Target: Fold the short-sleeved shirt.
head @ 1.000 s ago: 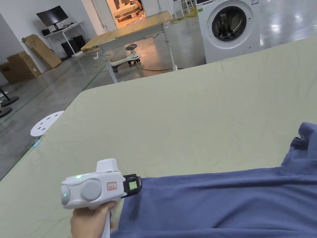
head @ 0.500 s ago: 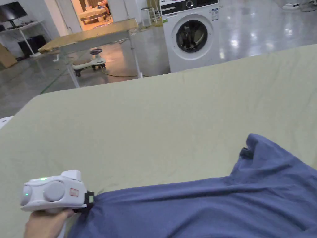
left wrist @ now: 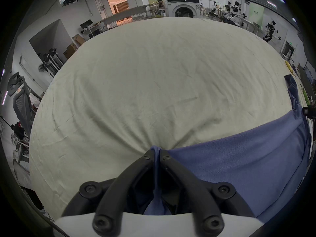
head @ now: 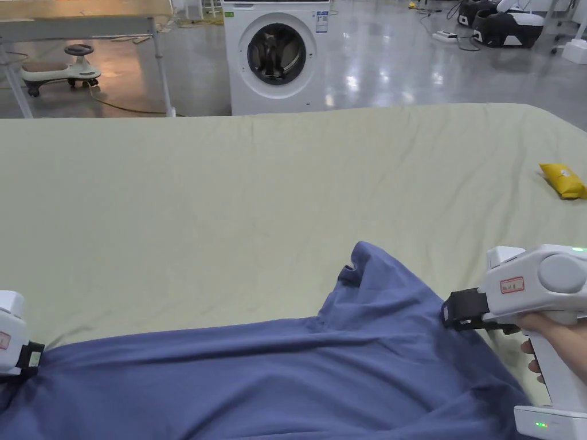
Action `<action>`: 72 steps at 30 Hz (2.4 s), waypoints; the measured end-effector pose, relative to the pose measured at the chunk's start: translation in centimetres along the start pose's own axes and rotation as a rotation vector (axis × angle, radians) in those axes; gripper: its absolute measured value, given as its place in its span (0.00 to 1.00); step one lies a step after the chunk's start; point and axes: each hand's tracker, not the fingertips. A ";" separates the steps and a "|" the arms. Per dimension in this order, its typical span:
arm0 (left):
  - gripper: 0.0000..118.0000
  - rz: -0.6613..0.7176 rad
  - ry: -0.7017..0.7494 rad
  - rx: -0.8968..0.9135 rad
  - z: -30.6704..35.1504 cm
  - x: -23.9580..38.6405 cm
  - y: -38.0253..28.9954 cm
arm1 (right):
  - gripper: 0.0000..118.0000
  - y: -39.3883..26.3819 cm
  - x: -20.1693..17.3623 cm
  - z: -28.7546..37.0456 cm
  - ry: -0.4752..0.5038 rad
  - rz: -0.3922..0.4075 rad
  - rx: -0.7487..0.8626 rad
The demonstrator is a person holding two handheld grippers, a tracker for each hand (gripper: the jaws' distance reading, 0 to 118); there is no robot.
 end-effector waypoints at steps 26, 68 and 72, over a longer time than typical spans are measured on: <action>0.00 0.108 -0.330 0.282 18.2 -7.5 -21.6 | 0.02 -22.3 1.8 20.3 0.090 0.118 0.308; 0.84 0.659 -0.577 0.427 15.9 -9.6 -27.7 | 0.01 -29.7 -2.9 21.4 0.229 0.018 0.453; 0.84 0.775 -0.637 0.369 10.9 -11.8 -27.4 | 0.01 -30.4 -3.0 21.7 0.212 0.027 0.437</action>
